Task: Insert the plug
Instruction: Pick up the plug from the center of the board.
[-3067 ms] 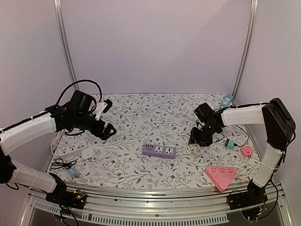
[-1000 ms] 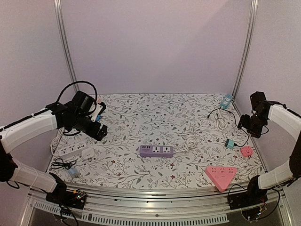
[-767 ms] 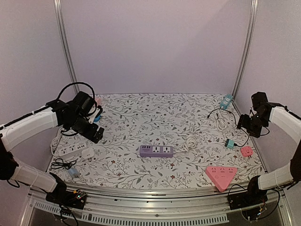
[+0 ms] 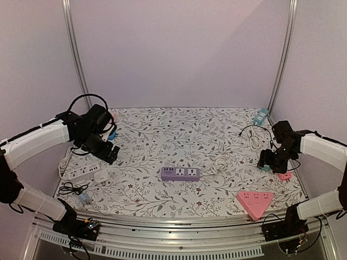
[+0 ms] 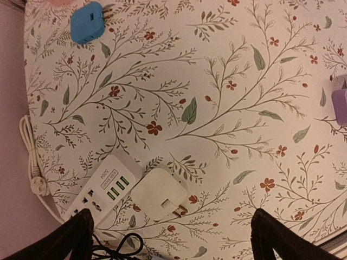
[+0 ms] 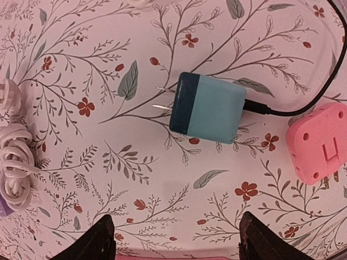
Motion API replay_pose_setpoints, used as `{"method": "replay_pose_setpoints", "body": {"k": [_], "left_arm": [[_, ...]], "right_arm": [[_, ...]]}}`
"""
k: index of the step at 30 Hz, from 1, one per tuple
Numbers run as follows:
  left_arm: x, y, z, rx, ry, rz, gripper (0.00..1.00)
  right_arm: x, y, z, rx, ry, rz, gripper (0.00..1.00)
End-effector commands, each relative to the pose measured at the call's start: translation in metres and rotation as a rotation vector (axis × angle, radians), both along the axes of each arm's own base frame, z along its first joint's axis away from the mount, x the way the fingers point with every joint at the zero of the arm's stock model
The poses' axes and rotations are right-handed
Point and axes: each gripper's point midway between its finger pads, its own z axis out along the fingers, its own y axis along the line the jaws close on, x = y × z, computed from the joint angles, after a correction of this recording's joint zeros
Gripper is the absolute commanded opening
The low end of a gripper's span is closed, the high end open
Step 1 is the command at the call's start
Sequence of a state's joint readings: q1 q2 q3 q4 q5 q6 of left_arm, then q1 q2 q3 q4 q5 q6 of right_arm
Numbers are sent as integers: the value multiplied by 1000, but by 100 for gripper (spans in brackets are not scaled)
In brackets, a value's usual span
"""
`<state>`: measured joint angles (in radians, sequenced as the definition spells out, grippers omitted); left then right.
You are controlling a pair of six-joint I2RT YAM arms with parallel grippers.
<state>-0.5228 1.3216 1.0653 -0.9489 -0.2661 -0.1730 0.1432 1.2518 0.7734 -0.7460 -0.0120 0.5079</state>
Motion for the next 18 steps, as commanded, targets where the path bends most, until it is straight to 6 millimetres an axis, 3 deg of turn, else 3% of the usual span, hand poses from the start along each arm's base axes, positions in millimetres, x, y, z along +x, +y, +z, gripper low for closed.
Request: {"method": "replay_pose_setpoints", "body": {"k": [1, 6, 18], "left_arm": [[3, -6, -2, -48, -10, 0, 100], [2, -8, -5, -53, -9, -23, 99], [0, -3, -4, -32, -39, -44, 99]], "right_arm": [[-13, -15, -21, -134, 86, -26, 78], [9, -34, -16, -264, 90, -42, 79], [49, -20, -38, -201, 86, -82, 77]]}}
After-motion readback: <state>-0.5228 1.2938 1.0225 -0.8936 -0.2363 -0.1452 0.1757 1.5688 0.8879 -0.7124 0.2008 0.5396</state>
